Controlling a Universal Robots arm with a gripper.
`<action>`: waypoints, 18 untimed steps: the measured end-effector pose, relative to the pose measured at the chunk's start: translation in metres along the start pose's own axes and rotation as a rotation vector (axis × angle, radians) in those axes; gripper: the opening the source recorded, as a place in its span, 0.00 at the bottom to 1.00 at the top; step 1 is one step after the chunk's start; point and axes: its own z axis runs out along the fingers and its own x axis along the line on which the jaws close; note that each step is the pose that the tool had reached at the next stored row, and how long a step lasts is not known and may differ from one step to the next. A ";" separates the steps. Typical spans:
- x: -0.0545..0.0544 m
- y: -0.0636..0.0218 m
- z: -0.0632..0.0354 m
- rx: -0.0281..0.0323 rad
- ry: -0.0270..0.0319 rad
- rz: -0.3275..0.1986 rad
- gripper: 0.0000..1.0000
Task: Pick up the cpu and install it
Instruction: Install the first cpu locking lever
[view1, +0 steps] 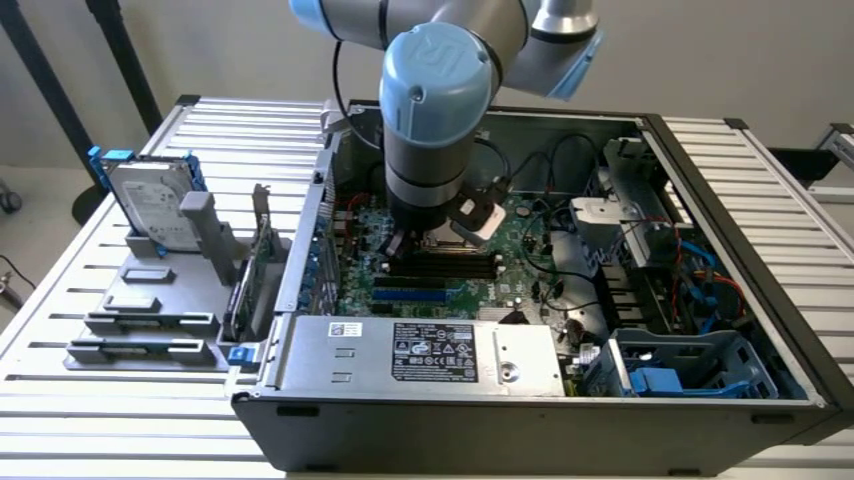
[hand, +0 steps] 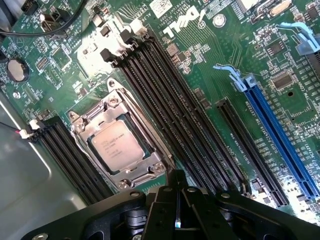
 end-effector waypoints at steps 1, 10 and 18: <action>0.000 0.0000 0.0003 0.0000 0.0005 0.000 0.11; -0.001 -0.0002 0.0017 0.0007 0.0023 0.000 0.11; 0.000 -0.0008 0.0029 0.0006 0.0026 0.000 0.11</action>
